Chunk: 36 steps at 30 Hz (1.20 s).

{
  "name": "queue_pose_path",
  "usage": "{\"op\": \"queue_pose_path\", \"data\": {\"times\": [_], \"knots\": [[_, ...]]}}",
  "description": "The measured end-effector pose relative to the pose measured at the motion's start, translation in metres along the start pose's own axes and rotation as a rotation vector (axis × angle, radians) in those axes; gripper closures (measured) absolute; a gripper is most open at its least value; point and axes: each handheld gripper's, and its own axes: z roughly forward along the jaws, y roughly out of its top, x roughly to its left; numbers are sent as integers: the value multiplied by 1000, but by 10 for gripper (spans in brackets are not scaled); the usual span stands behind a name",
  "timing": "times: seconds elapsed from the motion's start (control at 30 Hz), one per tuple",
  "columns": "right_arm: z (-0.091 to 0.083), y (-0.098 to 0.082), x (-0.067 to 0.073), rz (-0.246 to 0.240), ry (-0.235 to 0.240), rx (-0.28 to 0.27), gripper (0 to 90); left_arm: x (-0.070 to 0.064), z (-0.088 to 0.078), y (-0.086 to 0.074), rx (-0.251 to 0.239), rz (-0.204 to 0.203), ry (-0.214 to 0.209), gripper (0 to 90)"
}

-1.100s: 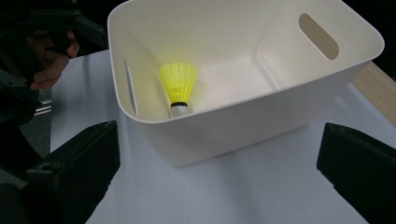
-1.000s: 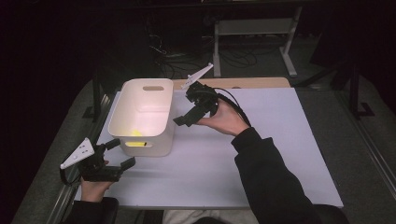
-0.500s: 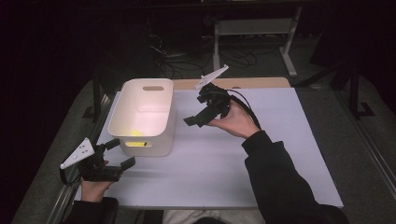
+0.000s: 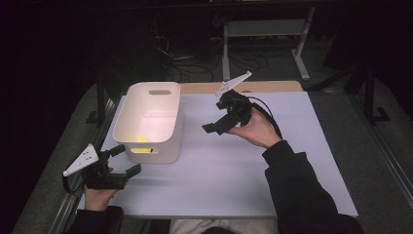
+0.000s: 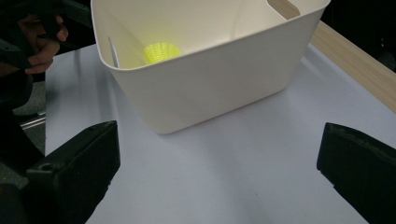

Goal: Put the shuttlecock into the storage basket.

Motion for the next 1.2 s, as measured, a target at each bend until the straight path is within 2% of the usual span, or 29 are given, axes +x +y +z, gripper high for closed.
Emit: {"op": "queue_pose_path", "data": {"times": [0.4, 1.2], "knots": [[-9, -17, -7, 38, -15, -12, 0, 0, 0, 0, 0, 1, -1, 0], [-20, -53, -16, 78, -38, -23, 0, 1, 1, 0, 2, 1, 1, 0]]}}
